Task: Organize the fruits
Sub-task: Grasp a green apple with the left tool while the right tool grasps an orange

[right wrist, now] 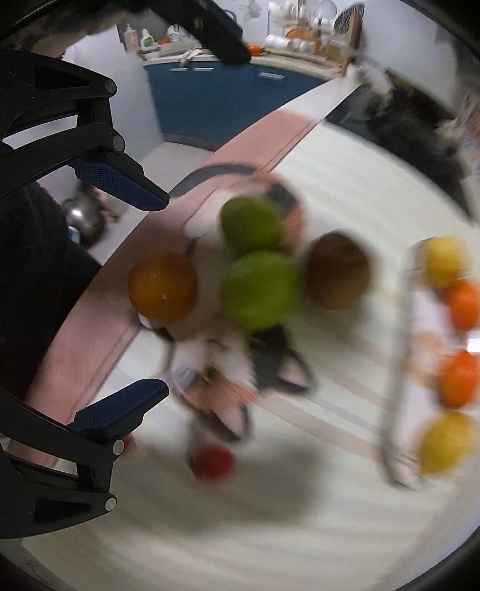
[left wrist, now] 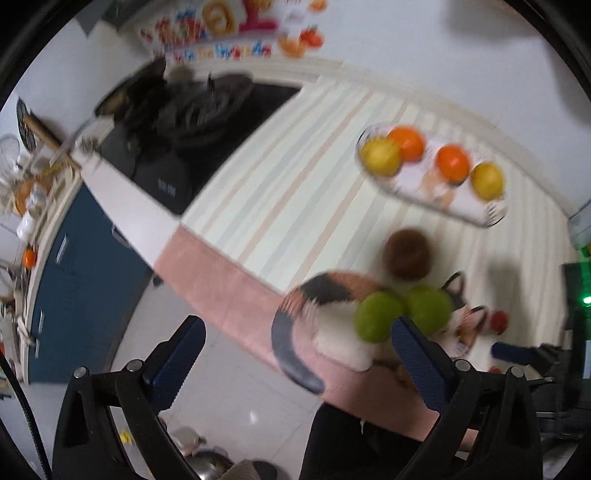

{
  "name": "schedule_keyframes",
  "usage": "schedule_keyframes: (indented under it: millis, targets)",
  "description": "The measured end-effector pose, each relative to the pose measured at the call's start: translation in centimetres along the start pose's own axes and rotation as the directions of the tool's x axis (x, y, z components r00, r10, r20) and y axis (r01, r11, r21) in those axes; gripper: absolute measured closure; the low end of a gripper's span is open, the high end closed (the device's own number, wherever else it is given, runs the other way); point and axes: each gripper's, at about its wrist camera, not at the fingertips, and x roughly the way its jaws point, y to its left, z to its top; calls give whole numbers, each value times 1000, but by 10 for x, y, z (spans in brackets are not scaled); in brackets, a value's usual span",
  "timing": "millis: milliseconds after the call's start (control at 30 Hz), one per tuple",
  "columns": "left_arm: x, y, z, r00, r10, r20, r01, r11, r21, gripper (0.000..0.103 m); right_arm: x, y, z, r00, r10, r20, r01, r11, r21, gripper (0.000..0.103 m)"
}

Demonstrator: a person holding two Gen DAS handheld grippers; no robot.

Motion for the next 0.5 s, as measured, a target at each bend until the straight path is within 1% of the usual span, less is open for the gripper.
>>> schedule_keyframes:
  millis: [100, 133, 167, 200, 233, 267, 333, 367, 500]
  targets:
    - [23, 5, -6, 998, 0, -59, -1, 1000, -14, 0, 33, -3, 2, 998, 26, -63, -25, 999, 27, 10]
    - [29, 7, -7, 997, -4, -74, 3, 1000, -20, 0, 42, -3, 1, 996, 45, -81, -42, 999, 34, 13]
    - [34, 6, -7, 996, -13, -89, 11, 1000, -23, 0, 47, -4, 0, 995, 51, -83, -48, 998, 38, 20]
    - [40, 5, -7, 994, -30, -106, 28, 999, -26, 0, 46, -3, 0, 996, 44, -71, -43, 999, 27, 23]
    - [45, 4, -7, 992, -42, -120, 39, 999, -28, 0, 44, -2, -1, 998, 30, -60, -29, 1000, 8, 40]
    - [50, 1, -6, 990, -54, -132, 51, 998, -27, 0, 42, -3, -1, 998, 29, -54, -29, 1000, 10, 44]
    - [61, -8, -4, 983, -97, -157, 96, 995, -17, 0, 37, -10, 0, 1000, -15, -21, 16, 1000, 10, 44]
    - [64, -12, -2, 981, -103, -162, 103, 995, -7, 0, 33, -15, 0, 999, -34, -3, 34, 999, 14, 44]
    - [82, -36, 7, 976, -128, -175, 144, 986, 81, 0, 25, -32, 0, 998, -58, 12, 58, 997, 45, 44]
